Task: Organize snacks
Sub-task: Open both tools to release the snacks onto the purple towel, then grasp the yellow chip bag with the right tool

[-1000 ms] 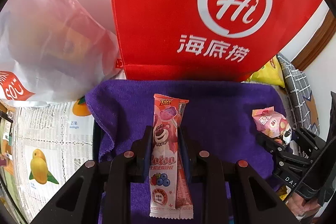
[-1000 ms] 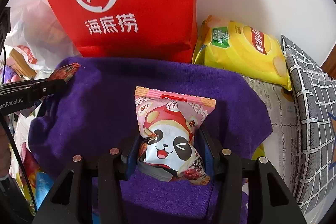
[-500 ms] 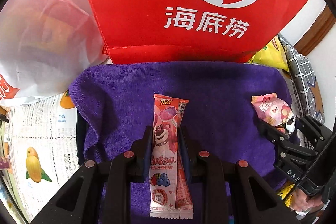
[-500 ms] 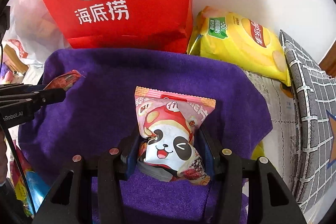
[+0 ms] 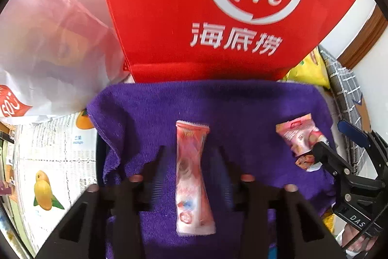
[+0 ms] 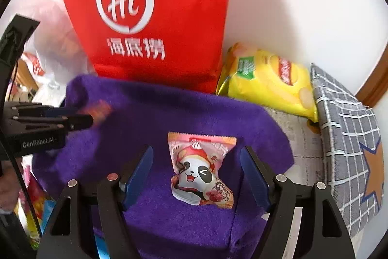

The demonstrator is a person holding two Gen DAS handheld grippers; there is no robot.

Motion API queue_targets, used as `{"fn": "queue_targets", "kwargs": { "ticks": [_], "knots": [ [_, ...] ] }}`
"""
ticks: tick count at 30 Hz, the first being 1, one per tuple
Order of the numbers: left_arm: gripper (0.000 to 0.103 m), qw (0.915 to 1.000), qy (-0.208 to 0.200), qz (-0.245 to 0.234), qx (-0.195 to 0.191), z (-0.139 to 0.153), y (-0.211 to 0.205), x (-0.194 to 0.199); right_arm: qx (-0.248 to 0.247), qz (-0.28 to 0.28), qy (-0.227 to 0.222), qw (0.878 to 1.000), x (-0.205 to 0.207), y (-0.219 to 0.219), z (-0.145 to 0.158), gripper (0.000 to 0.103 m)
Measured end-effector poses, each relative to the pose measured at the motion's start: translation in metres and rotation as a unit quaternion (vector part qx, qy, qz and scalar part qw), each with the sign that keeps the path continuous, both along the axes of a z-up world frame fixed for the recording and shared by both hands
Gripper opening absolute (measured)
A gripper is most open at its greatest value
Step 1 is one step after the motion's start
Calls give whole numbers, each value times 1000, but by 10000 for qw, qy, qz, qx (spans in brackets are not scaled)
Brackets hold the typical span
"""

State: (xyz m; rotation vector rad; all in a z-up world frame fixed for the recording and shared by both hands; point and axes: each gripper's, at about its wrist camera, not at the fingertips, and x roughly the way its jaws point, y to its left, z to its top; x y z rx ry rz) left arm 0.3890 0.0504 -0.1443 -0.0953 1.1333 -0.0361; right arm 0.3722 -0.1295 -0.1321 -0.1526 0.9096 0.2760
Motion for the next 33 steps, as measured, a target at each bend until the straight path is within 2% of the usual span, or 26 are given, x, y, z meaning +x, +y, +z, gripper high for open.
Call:
{"fn": "queue_targets", "kwargs": {
  "ticks": [6, 12, 18, 20, 24, 26, 28, 33],
  "knots": [
    [50, 9990, -454, -10, 8, 30, 1, -14, -3, 35, -508, 9987, -18, 5, 30, 74],
    [50, 9954, -957, -34, -62, 62, 9, -31, 192, -96, -984, 9949, -51, -14, 55, 74],
    [50, 9919, -1257, -128, -118, 86, 10, -48, -62, -516, -678, 9963, -81, -41, 33, 68],
    [50, 9911, -1307, -164, -177, 94, 10, -56, 118, -561, -347, 9978, -90, -53, 19, 60],
    [50, 9895, -1419, -161, -207, 108, 4, -75, 319, -577, 89, 9978, -109, -66, -8, 58],
    [58, 9888, -1463, -199, -208, 111, 0, -84, 419, -509, 124, 9977, -118, -68, -17, 58],
    [62, 9889, -1472, -186, -104, 113, -4, -94, 578, -441, 110, 9973, -124, -67, -22, 58],
    [62, 9897, -1409, -145, 210, 111, -2, -120, 694, -426, 338, 9961, -120, -60, -43, 58]
  ]
}}
